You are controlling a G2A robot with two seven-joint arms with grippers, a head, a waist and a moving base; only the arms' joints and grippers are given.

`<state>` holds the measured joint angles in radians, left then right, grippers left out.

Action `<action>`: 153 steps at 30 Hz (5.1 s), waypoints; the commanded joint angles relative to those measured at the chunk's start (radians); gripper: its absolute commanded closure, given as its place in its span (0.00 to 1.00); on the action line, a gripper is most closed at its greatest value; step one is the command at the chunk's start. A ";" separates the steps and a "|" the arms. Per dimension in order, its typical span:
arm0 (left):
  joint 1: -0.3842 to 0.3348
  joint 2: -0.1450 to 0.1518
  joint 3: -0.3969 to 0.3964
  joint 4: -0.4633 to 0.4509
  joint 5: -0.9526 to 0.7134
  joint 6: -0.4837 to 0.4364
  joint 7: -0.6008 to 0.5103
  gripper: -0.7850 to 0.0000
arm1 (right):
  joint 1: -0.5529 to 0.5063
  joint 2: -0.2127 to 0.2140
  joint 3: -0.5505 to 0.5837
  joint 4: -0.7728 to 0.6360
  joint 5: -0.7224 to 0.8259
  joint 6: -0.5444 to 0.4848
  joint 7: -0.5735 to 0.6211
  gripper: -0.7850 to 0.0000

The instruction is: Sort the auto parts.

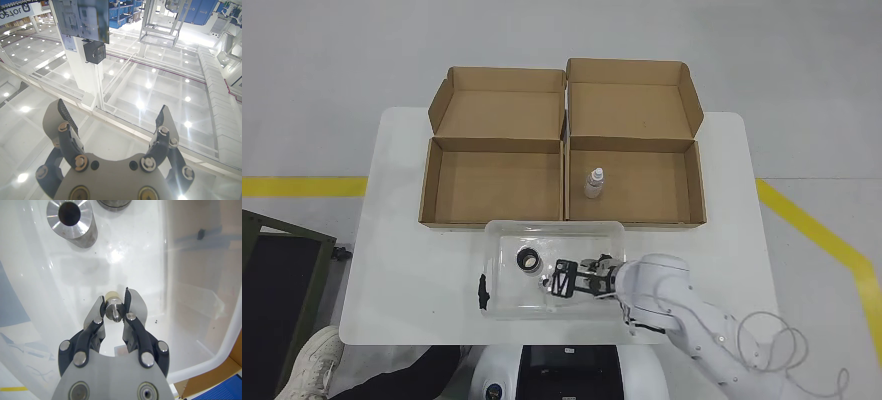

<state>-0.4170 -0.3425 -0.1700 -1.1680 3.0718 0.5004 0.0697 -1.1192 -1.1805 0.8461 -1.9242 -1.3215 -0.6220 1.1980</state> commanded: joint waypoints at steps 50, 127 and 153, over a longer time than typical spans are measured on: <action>0.000 0.000 0.000 0.000 0.000 0.000 0.000 0.00 | -0.224 0.066 0.446 -0.326 0.135 -0.079 -1.183 1.00; 0.000 0.000 0.000 0.000 0.000 0.000 0.000 0.00 | 0.041 0.065 0.388 0.167 0.133 0.089 -0.483 1.00; 0.000 0.000 0.000 0.000 0.000 0.000 0.000 0.00 | 0.283 0.034 0.215 0.409 0.248 0.089 -0.260 0.96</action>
<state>-0.4170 -0.3425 -0.1700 -1.1680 3.0718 0.5004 0.0697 -0.8418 -1.1461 1.0625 -1.5213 -1.0760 -0.5350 0.9357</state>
